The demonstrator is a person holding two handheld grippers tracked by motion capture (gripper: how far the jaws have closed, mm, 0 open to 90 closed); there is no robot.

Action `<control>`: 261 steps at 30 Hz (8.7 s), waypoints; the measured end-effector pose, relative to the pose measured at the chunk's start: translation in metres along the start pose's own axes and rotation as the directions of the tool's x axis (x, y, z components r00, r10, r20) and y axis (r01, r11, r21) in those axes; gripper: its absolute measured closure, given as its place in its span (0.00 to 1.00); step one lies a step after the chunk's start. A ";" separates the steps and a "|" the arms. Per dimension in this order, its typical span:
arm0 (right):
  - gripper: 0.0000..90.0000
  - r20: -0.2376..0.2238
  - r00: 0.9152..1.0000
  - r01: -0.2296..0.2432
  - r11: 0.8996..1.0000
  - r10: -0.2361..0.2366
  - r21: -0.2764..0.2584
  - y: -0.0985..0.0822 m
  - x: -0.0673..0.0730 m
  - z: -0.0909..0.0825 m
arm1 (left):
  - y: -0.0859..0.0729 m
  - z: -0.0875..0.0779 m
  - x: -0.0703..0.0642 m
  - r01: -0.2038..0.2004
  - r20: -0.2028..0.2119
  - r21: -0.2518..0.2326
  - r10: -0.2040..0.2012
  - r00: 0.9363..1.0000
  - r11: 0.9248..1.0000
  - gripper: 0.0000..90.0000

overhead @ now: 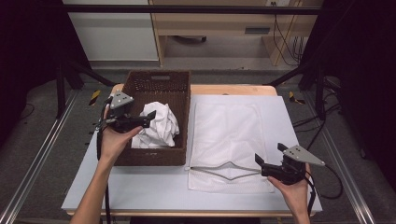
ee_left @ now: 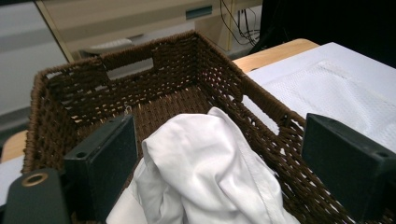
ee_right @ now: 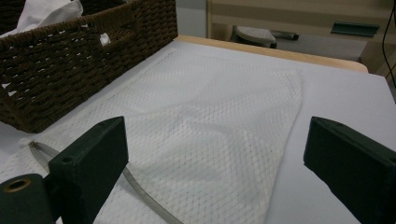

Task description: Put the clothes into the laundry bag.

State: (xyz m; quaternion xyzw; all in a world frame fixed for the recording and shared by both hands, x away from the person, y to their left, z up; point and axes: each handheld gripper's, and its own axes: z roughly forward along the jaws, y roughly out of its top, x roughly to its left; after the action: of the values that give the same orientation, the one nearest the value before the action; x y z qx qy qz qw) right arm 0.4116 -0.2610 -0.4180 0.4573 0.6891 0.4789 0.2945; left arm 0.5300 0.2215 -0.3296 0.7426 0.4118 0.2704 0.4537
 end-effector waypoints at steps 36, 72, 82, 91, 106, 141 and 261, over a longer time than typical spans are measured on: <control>0.07 -0.002 1.000 0.002 0.998 -0.002 0.060 -0.006 0.000 0.009 | -0.045 0.097 0.009 -0.092 0.003 0.404 0.099 0.995 0.910 0.01; 0.09 -0.003 1.000 -0.008 0.998 0.008 0.066 -0.009 -0.003 0.008 | -0.051 0.105 0.010 -0.002 0.017 0.659 -0.013 1.000 0.752 0.80; 0.09 -0.004 1.000 -0.010 0.998 0.010 0.061 -0.009 -0.005 0.007 | -0.047 0.096 0.010 0.006 0.000 0.587 -0.008 1.000 0.810 0.83; 0.09 -0.001 1.000 -0.011 0.998 0.011 0.054 -0.008 -0.006 0.007 | -0.041 0.101 0.011 0.029 -0.020 0.498 -0.021 1.000 0.867 0.16; 0.07 0.001 1.000 -0.016 0.998 0.016 0.067 -0.010 -0.007 0.008 | -0.050 0.131 0.011 0.053 -0.060 0.608 -0.021 0.998 0.792 0.09; 0.08 0.002 1.000 -0.018 0.998 0.018 0.053 -0.009 -0.008 0.005 | -0.006 0.050 0.019 0.127 -0.066 0.228 -0.115 0.991 0.965 0.78; 0.03 -0.036 0.999 -0.023 0.998 0.026 0.061 0.003 0.015 0.026 | -0.106 0.018 -0.184 -0.222 0.310 0.073 0.190 0.932 0.972 0.62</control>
State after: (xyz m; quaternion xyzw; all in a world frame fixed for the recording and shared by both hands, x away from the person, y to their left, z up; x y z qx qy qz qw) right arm 0.4282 -0.2369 -0.4238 0.4656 0.7029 0.4697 0.2617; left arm 0.4108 0.0815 -0.4374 0.8374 0.2716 0.1778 0.4397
